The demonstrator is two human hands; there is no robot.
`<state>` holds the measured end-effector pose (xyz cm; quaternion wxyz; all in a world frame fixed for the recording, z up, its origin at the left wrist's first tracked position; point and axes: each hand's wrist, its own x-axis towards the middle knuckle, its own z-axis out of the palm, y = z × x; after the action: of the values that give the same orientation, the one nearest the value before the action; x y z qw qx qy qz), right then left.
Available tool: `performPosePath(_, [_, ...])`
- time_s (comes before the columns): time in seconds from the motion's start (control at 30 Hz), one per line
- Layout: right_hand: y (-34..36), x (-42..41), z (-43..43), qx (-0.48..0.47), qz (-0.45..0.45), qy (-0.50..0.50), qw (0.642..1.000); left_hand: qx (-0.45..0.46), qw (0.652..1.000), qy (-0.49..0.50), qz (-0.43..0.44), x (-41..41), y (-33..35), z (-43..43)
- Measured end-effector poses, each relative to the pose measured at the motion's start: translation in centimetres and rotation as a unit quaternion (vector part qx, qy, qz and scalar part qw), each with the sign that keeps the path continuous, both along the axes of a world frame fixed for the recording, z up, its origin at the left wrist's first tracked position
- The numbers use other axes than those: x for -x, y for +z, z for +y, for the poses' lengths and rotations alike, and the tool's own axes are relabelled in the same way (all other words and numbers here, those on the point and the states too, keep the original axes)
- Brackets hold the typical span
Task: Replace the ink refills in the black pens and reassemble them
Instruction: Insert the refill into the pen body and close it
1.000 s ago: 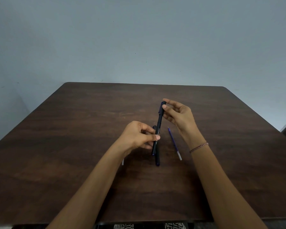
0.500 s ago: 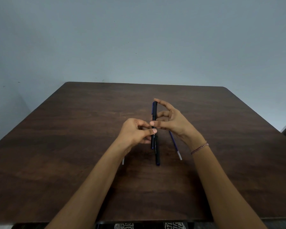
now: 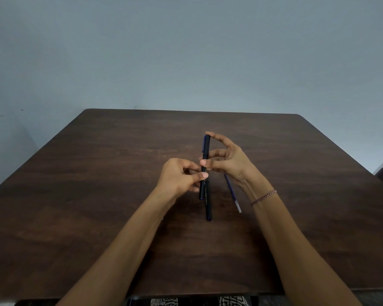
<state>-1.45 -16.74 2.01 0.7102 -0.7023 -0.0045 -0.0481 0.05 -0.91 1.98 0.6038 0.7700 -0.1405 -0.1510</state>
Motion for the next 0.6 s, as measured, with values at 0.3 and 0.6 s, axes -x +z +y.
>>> performPosePath(0.3, [0.02, -0.10, -0.05, -0.013, 0.020, 0.008, 1.000, 0.014, 1.000, 0.022, 0.010, 0.24, -0.36, -0.22])
performPosePath(0.6, [0.32, -0.11, 0.30, 0.053, -0.014, -0.021, 0.998, 0.022, 0.999, 0.040, 0.017, -0.10, 0.10, -0.02])
